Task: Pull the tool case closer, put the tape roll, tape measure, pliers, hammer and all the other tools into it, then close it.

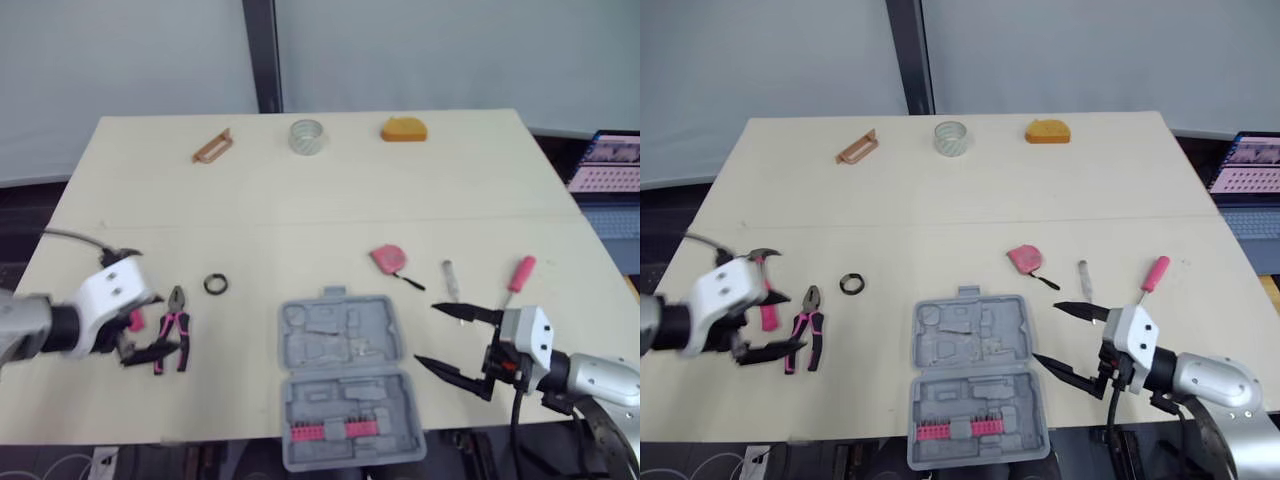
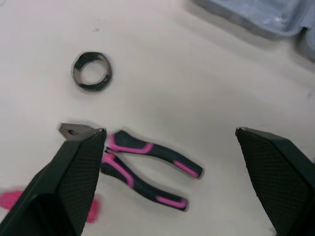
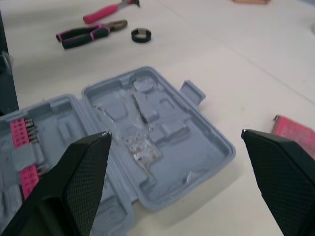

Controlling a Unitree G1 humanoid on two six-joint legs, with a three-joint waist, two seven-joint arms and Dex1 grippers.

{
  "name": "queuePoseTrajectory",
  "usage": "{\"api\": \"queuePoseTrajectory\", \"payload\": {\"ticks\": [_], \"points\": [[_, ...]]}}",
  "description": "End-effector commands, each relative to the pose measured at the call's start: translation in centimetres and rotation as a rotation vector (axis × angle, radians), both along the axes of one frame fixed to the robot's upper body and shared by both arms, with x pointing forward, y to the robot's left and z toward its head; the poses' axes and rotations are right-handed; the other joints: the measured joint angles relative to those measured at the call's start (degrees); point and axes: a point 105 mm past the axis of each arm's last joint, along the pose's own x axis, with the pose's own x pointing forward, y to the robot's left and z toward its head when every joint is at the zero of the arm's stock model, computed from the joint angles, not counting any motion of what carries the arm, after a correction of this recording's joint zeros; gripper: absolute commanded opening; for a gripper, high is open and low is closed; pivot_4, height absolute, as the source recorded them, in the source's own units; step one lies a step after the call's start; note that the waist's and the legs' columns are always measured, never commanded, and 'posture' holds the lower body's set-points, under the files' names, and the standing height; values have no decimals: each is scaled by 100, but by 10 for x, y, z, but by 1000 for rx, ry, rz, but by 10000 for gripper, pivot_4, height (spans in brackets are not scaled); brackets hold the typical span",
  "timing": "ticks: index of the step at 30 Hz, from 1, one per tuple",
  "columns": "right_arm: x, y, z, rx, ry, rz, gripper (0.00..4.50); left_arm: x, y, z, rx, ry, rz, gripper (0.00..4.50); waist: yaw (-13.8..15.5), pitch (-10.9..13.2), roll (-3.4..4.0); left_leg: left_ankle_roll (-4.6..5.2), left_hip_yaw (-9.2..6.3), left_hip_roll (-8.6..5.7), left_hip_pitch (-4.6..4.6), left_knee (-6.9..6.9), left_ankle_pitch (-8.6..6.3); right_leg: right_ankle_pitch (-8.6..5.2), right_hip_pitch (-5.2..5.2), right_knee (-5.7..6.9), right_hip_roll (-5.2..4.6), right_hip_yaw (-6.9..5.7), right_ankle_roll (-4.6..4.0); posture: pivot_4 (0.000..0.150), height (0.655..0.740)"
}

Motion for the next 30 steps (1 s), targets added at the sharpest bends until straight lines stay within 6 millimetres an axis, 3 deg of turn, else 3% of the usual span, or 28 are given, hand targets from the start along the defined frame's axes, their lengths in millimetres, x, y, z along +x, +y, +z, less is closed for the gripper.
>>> {"api": "queuePoseTrajectory", "payload": {"ticks": [1,6,10,19,30], "points": [[0,0,6,-8,-13,19,44605,9,2,-5,90,52,49,45000,-46,2,3,0,9,2,5,-4,0,0,-4,4,0,3,0,1500,7400],[4,-4,11,-30,-12,24,44605,39,-18,-3,128,95,120,45000,-3,5,0,-2,20,6,1,2,1,0,-19,23,1,4,0,1500,7400],[4,-8,12,-49,-7,20,44605,52,-35,-5,131,130,134,45000,15,8,-7,-2,18,4,-3,18,1,0,-17,31,0,7,0,1500,7400],[2,-9,13,-62,1,3,44605,68,-34,-27,192,149,135,45000,13,11,-12,-2,19,5,-6,20,1,0,-19,29,1,8,0,1500,7400],[-2,-8,12,-63,3,-18,44605,87,-36,-39,199,136,111,45000,18,14,-16,2,18,5,-12,35,-1,0,-17,33,0,6,0,1500,7400]]}}
